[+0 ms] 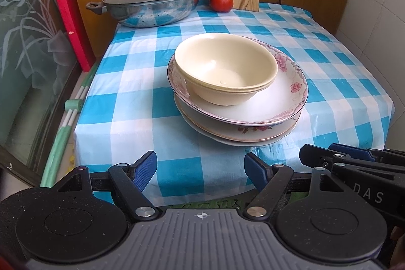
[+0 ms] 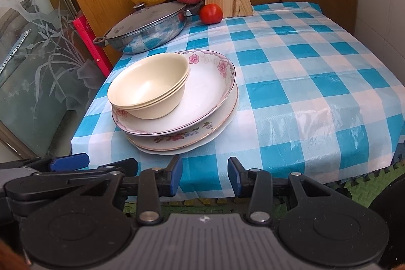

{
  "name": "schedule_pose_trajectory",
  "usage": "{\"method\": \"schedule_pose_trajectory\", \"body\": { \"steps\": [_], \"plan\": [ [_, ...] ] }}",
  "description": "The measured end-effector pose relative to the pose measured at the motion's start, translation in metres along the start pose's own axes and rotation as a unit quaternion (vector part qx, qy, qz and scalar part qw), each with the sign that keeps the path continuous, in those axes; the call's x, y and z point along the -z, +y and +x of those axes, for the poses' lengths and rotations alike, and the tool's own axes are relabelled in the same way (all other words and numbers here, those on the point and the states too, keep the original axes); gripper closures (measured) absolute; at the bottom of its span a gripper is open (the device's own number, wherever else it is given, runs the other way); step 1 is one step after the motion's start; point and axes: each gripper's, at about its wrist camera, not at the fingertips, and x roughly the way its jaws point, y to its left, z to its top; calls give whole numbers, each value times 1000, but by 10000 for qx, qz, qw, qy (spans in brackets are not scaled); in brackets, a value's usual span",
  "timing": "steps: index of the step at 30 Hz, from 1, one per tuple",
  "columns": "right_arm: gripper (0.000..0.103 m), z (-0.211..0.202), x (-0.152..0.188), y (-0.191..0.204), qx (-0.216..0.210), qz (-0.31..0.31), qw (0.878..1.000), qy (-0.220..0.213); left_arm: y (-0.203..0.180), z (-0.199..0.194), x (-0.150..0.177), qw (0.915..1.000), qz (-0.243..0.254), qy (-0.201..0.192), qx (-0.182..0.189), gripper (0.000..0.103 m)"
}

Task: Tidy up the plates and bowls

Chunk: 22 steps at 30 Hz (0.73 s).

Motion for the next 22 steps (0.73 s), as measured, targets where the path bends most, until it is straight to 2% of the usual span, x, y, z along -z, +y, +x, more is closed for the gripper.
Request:
{"method": "schedule_pose_trajectory", "body": {
  "steps": [22],
  "plan": [
    [66,-1,0,-2,28,30,10000,15,-3,-4,2,9997,152,-205,-32,21]
  ]
}}
